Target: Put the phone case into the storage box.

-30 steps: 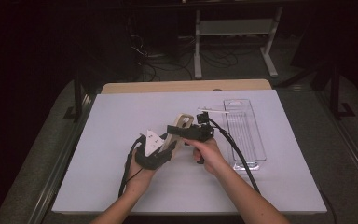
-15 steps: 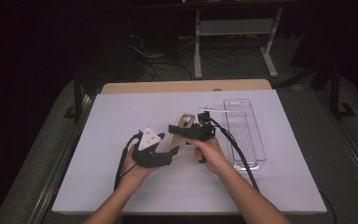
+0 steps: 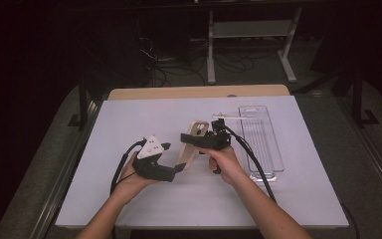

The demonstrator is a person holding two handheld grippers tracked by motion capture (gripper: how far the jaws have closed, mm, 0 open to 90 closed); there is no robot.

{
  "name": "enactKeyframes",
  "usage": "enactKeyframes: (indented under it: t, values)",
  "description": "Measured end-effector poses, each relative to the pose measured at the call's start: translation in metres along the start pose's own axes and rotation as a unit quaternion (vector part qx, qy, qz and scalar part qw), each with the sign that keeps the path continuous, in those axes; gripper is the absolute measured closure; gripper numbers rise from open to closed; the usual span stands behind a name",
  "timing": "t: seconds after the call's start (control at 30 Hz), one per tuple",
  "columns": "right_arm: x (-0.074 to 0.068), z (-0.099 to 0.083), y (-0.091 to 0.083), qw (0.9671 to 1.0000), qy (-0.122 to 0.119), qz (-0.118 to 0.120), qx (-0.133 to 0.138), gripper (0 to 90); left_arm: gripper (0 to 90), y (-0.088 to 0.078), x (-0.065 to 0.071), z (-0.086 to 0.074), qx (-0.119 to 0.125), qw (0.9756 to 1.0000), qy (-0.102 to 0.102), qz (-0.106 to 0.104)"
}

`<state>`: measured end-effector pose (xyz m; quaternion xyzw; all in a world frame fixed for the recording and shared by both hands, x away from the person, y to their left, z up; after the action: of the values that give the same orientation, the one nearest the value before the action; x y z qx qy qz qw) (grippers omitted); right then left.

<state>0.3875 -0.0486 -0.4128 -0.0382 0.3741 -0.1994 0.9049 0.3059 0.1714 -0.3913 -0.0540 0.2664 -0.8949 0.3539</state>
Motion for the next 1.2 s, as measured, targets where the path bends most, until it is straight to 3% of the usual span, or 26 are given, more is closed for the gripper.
enactKeyframes:
  t: [0.37, 0.73, 1.03, 1.13, 1.2]
  values:
    - [0.001, 0.001, -0.001, 0.9999, -0.009, -0.007, -0.001, 8.1, 10.9, -0.017, -0.012, -0.015, -0.005, 0.9993, 0.026, -0.027]
    - [0.0, 0.002, -0.004, 0.9999, -0.009, -0.009, -0.001, 8.1, 1.8, -0.033, -0.022, -0.039, -0.015, 0.9992, -0.004, -0.036]
    - [-0.001, 0.005, -0.007, 0.9998, -0.014, -0.009, 0.007, 8.2, 0.0, -0.043, -0.028, -0.061, -0.028, 0.9994, -0.009, -0.021]
    - [-0.001, 0.006, -0.007, 0.9998, -0.014, -0.01, 0.01, 8.2, 0.0, -0.046, -0.028, -0.069, -0.021, 0.9995, -0.018, -0.018]
    - [0.0, 0.006, -0.008, 0.9997, -0.019, -0.013, 0.011, 8.2, 0.0, -0.048, -0.03, -0.075, -0.026, 0.9994, -0.02, -0.007]
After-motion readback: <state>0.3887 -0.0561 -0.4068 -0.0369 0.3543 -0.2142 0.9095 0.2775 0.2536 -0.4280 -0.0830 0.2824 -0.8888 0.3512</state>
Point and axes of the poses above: each handheld gripper's, and its own axes: y roughly forward along the jaws, z roughly out of its top, x roughly to its right, the point moved 1 cm from there along y, roughly forward along the jaws, and after that the axes turned 7 degrees about z, right-handed, at the moved point
